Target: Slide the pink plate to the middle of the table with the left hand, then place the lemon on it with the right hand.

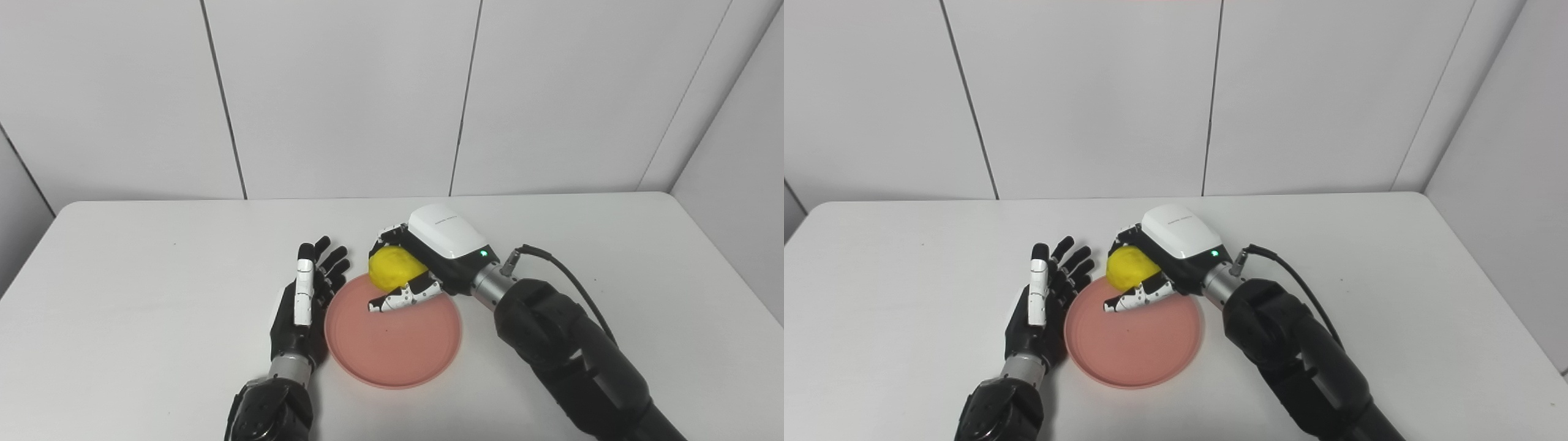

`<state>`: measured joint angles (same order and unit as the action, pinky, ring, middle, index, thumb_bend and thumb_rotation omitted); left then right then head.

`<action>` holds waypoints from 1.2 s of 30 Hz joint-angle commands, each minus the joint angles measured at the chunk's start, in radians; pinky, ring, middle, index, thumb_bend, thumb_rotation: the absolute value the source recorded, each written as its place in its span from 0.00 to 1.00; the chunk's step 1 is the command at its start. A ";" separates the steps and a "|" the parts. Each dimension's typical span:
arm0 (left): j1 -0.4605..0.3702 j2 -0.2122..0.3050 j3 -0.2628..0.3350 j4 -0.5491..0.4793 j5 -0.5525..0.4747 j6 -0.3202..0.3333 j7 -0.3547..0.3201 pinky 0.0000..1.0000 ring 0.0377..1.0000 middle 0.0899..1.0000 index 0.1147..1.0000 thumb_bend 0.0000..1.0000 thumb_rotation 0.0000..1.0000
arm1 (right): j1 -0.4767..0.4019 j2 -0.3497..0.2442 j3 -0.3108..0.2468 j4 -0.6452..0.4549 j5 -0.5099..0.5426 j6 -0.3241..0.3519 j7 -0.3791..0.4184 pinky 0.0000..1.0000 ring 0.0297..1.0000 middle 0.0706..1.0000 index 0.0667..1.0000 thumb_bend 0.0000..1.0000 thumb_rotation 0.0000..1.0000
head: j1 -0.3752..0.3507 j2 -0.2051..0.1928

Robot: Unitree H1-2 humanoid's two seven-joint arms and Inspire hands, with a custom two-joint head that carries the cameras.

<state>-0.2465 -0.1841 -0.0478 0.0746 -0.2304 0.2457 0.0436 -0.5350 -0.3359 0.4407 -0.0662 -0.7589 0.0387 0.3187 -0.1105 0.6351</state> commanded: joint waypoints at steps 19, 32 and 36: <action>0.030 -0.049 0.002 0.020 -0.005 0.027 0.014 0.88 0.88 0.87 0.89 0.75 0.90 | -0.008 0.007 0.027 0.068 -0.020 -0.080 0.006 0.20 0.23 0.29 0.42 0.42 0.41 | -0.011 0.005; 0.034 -0.040 -0.004 0.022 -0.004 0.023 0.003 0.92 0.90 0.87 0.89 0.77 0.91 | -0.005 -0.015 0.030 0.072 -0.047 -0.077 0.029 0.27 0.31 0.36 0.48 0.45 0.49 | -0.011 0.010; 0.032 -0.041 -0.001 0.027 -0.007 0.020 0.002 0.90 0.89 0.87 0.89 0.76 0.90 | -0.002 -0.010 0.021 0.063 -0.048 -0.066 0.018 0.26 0.32 0.39 0.51 0.59 0.54 | -0.013 0.007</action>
<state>-0.2465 -0.1839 -0.0488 0.0785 -0.2340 0.2376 0.0389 -0.5106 -0.3463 0.4792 0.0227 -0.8039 -0.0009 0.3630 -0.1243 0.6427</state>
